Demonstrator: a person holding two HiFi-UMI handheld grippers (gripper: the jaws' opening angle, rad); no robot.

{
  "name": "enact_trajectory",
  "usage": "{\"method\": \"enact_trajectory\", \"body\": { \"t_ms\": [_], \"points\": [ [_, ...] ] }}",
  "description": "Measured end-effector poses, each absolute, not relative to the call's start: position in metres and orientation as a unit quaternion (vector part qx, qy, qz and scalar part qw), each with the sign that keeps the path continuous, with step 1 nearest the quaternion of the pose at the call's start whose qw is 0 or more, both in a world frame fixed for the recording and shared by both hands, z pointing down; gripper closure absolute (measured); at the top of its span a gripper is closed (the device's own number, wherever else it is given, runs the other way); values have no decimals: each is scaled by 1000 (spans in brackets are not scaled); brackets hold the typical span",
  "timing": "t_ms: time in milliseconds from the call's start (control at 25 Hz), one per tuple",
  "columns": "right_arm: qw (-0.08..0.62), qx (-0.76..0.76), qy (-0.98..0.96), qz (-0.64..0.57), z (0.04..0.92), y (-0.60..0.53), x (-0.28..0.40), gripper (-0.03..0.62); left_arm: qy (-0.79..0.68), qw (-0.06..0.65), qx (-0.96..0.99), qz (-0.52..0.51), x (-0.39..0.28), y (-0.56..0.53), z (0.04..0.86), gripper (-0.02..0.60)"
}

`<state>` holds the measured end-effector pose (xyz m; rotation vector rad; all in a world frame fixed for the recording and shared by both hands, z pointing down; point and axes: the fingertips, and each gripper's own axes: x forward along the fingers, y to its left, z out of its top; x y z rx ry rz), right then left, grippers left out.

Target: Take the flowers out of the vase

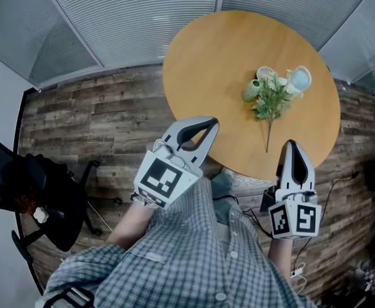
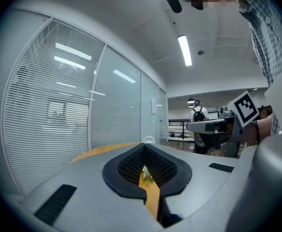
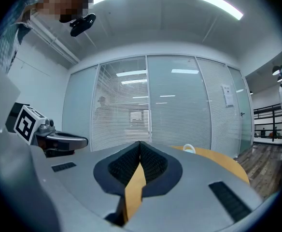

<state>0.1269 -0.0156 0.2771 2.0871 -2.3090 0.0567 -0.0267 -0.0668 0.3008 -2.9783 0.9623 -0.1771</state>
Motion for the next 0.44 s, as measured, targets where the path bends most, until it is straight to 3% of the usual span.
{"method": "enact_trajectory", "body": {
  "t_ms": [440],
  "points": [
    [16, 663, -748, 21, 279, -16, 118, 583, 306, -7, -951, -49, -32, -67, 299, 574]
  ]
}}
